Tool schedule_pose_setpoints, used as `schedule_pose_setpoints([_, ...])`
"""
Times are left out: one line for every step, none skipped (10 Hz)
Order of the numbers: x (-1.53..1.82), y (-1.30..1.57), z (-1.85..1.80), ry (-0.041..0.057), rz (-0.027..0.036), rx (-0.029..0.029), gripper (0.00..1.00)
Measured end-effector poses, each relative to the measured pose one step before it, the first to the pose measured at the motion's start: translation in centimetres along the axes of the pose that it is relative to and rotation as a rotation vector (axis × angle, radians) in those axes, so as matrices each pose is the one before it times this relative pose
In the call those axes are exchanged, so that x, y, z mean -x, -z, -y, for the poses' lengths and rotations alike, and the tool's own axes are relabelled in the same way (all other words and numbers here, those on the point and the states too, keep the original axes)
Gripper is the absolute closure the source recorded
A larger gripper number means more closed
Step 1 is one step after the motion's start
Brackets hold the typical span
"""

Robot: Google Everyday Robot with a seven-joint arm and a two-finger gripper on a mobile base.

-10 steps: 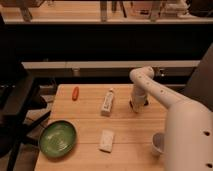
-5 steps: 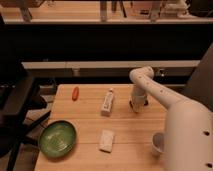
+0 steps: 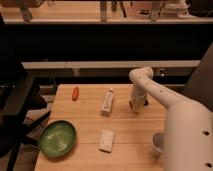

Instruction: Push the eraser across the table

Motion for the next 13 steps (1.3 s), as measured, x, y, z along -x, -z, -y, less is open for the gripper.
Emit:
schedule_pose_setpoints([-0.099, 0.82, 0.65, -0.00412, -0.00273, -0.05265, 1.0])
schedule_pose_setpoints([-0.476, 0.7, 0.082, -0.00374, 0.00391, -0.05498, 1.0])
schedule_pose_setpoints([-0.591, 0.558, -0.414, -0.00996, 0.00211, -0.03871, 1.0])
schedule_pose_setpoints([-0.155, -0.047, 0.073, -0.00135, 0.00266, -0.01161, 1.0])
schedule_pose_setpoints([-0.023, -0.168, 0.514, 0.00005, 0.00249, -0.00476, 1.0])
schedule_pose_setpoints([-0.178, -0.45, -0.092, -0.00817, 0.00663, 0.00596, 1.0])
schedule_pose_setpoints([-0.32, -0.162, -0.246, -0.00868, -0.00125, 0.00619, 1.0])
schedule_pose_setpoints([-0.255, -0.244, -0.206, -0.01171, -0.00046, 0.00625, 1.0])
schedule_pose_setpoints([-0.201, -0.216, 0.035, -0.00706, -0.00702, 0.00671, 1.0])
schedule_pose_setpoints([-0.034, -0.282, 0.137, -0.00426, -0.00581, 0.00835, 1.0])
schedule_pose_setpoints([-0.214, -0.139, 0.384, -0.00224, -0.01403, -0.00087, 1.0])
schedule_pose_setpoints([-0.306, -0.076, 0.288, -0.00146, -0.01525, -0.0029, 1.0])
schedule_pose_setpoints([-0.477, -0.126, 0.275, -0.00107, -0.02168, 0.00224, 1.0])
